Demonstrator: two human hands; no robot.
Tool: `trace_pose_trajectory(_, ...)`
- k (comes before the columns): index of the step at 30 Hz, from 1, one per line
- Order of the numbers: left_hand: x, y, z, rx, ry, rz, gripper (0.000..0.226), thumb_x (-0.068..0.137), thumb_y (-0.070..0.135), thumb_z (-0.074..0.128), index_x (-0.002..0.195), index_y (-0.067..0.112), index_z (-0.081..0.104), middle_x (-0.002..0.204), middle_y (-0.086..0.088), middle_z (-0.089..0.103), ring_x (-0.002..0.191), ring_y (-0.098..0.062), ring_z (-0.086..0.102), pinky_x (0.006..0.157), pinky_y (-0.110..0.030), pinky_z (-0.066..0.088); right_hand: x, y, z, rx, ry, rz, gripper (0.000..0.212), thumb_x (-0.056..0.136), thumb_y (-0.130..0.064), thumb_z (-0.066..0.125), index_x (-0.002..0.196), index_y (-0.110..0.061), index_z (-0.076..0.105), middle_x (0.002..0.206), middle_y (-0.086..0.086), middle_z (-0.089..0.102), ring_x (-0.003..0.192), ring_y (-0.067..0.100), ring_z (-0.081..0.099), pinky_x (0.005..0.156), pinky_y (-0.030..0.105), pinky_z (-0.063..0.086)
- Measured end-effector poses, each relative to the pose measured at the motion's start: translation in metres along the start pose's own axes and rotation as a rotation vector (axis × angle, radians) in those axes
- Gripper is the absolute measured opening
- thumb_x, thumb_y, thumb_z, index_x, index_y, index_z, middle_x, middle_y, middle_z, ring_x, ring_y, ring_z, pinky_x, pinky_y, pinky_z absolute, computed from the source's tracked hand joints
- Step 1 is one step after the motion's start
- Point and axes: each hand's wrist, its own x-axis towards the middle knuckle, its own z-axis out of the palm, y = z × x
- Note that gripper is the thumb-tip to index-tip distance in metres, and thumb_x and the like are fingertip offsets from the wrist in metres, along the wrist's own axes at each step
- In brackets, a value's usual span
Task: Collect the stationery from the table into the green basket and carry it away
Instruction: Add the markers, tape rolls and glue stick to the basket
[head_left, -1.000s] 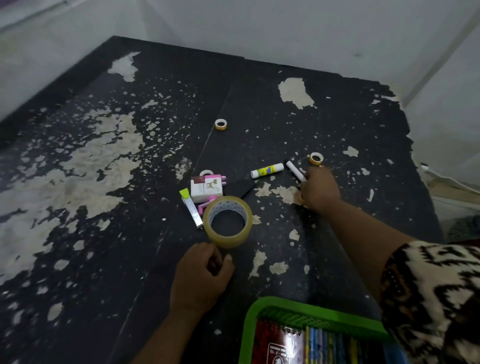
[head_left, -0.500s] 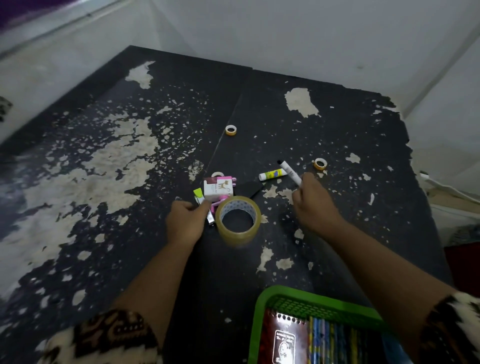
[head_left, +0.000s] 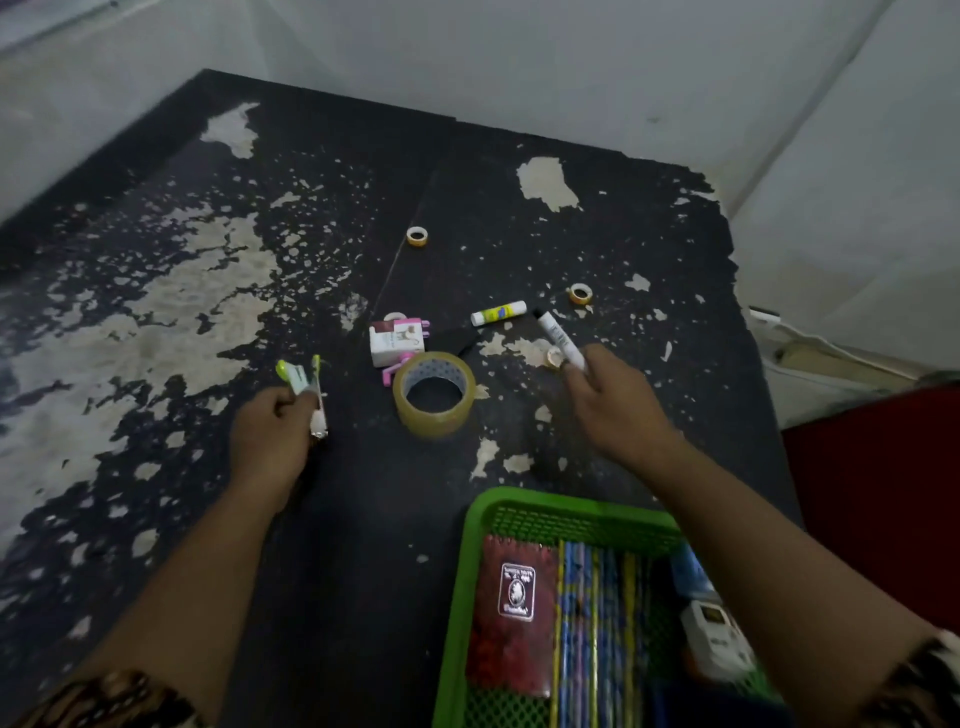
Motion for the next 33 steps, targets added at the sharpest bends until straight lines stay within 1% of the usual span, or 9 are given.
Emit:
trace_pose_trajectory(4, -0.068, 0.012, -0.023, -0.381, -0.099, 0.03, 0.019, 0.101, 0.025, 0.054, 0.086, 0.016, 0.058, 0.084, -0.007, 0.063, 0.074, -0.013, 0.068, 0.059, -0.028, 0.061, -0.035, -0.002, -0.024, 0.012, -0.049, -0.04, 0.016, 0.101, -0.018, 0.041, 0.09, -0.015, 0.051, 0.079, 0.003, 0.045, 0.06, 0.014, 0.04, 0.051, 0.031, 0.026)
trace_pose_trajectory(8, -0.132, 0.02, -0.032, -0.33, -0.222, 0.119, 0.018, 0.106, 0.024, 0.042, 0.09, 0.019, 0.048, 0.077, -0.003, 0.064, 0.047, -0.01, 0.049, 0.037, -0.022, 0.037, -0.086, -0.002, -0.046, 0.067, -0.135, -0.088, 0.014, 0.101, -0.016, 0.045, 0.094, -0.02, 0.057, 0.084, -0.001, 0.041, 0.064, 0.017, 0.043, 0.053, 0.026, 0.034)
trace_pose_trajectory(10, -0.164, 0.023, -0.034, -0.344, -0.346, 0.113, 0.019, 0.107, 0.023, 0.038, 0.088, 0.019, 0.043, 0.069, 0.0, 0.054, 0.046, -0.009, 0.037, 0.04, -0.021, 0.028, -0.116, 0.004, -0.057, 0.073, -0.133, -0.072, 0.012, 0.101, -0.019, 0.047, 0.104, -0.02, 0.059, 0.088, 0.0, 0.043, 0.073, 0.019, 0.046, 0.06, 0.022, 0.036)
trace_pose_trajectory(13, -0.199, 0.024, -0.033, -0.292, -0.451, 0.122, 0.018, 0.106, 0.028, 0.039, 0.091, 0.021, 0.045, 0.067, 0.003, 0.045, 0.05, -0.008, 0.033, 0.043, -0.022, 0.029, -0.155, 0.012, -0.065, 0.068, -0.14, -0.071, 0.013, 0.098, -0.02, 0.053, 0.107, -0.024, 0.062, 0.089, 0.001, 0.049, 0.076, 0.014, 0.048, 0.064, 0.029, 0.038)
trace_pose_trajectory(17, -0.233, 0.015, -0.025, -0.217, -0.489, 0.168, 0.019, 0.103, 0.033, 0.046, 0.093, 0.019, 0.053, 0.064, 0.002, 0.04, 0.053, -0.01, 0.035, 0.044, -0.023, 0.033, -0.202, 0.016, -0.046, 0.015, -0.355, -0.079, 0.009, 0.095, -0.02, 0.058, 0.101, -0.02, 0.066, 0.083, -0.008, 0.055, 0.07, 0.008, 0.049, 0.061, 0.031, 0.039)
trace_pose_trajectory(21, -0.259, 0.003, -0.02, -0.078, -0.509, 0.256, 0.02, 0.1, 0.033, 0.052, 0.093, 0.017, 0.063, 0.056, 0.008, 0.043, 0.051, -0.009, 0.043, 0.047, -0.029, 0.039, -0.232, 0.025, -0.009, -0.161, -0.527, -0.085, 0.013, 0.088, -0.012, 0.061, 0.098, -0.016, 0.069, 0.094, 0.003, 0.064, 0.083, 0.019, 0.057, 0.067, 0.027, 0.041)
trace_pose_trajectory(24, -0.269, -0.005, -0.019, 0.104, -0.542, 0.327, 0.022, 0.1, 0.035, 0.053, 0.088, 0.018, 0.061, 0.057, 0.001, 0.051, 0.049, -0.011, 0.048, 0.051, -0.034, 0.042, -0.245, 0.029, 0.011, -0.238, -0.6, -0.099, 0.017, 0.086, -0.009, 0.061, 0.099, -0.012, 0.071, 0.097, 0.008, 0.068, 0.088, 0.024, 0.061, 0.076, 0.034, 0.052)
trace_pose_trajectory(30, -0.277, -0.009, -0.016, 0.28, -0.68, 0.394, 0.015, 0.1, 0.028, 0.055, 0.088, 0.02, 0.055, 0.072, -0.006, 0.066, 0.054, -0.009, 0.062, 0.052, -0.026, 0.052, -0.254, 0.036, 0.03, -0.326, -0.606, -0.162, 0.017, 0.082, -0.004, 0.06, 0.095, -0.008, 0.071, 0.092, 0.013, 0.067, 0.085, 0.028, 0.061, 0.076, 0.035, 0.051)
trace_pose_trajectory(33, -0.278, -0.011, -0.014, 0.346, -0.759, 0.399, 0.013, 0.1, 0.03, 0.055, 0.09, 0.021, 0.055, 0.078, -0.002, 0.068, 0.063, -0.012, 0.068, 0.06, -0.032, 0.058, -0.256, 0.04, 0.032, -0.339, -0.59, -0.159, 0.019, 0.081, -0.003, 0.062, 0.098, -0.008, 0.07, 0.096, 0.013, 0.064, 0.086, 0.027, 0.059, 0.072, 0.035, 0.051)
